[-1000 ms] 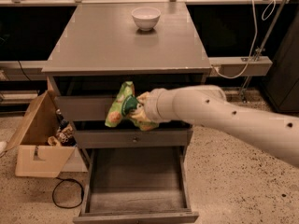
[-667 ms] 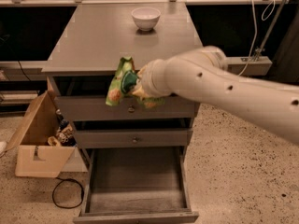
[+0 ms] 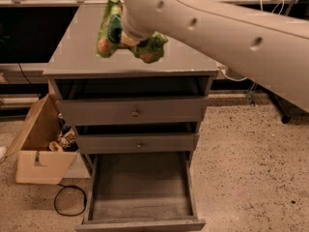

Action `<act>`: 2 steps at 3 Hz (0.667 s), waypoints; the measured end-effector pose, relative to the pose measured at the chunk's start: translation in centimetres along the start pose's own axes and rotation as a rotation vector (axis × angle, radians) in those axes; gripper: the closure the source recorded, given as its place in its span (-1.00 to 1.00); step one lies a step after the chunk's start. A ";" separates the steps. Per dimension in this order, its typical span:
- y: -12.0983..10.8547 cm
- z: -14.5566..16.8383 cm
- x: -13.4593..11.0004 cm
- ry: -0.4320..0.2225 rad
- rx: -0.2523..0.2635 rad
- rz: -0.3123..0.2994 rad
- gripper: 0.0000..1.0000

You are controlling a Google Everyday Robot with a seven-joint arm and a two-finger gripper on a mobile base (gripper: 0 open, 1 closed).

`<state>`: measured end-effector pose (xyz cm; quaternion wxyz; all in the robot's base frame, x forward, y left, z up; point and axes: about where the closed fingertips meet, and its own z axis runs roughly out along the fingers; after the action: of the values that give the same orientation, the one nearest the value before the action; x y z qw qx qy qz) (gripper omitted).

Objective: Pick green rice chip bag from bottom drawer and place on counter

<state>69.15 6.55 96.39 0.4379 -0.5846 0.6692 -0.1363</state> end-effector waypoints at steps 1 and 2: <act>-2.3 3.9 -2.9 0.084 -0.020 -0.046 1.00; -2.9 9.5 -3.5 0.217 -0.072 -0.074 1.00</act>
Offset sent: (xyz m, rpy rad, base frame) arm 0.1433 0.0668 -0.0405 -0.3671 0.2299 -0.1995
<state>77.95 12.02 94.35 0.3365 -0.6060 0.6952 -0.1906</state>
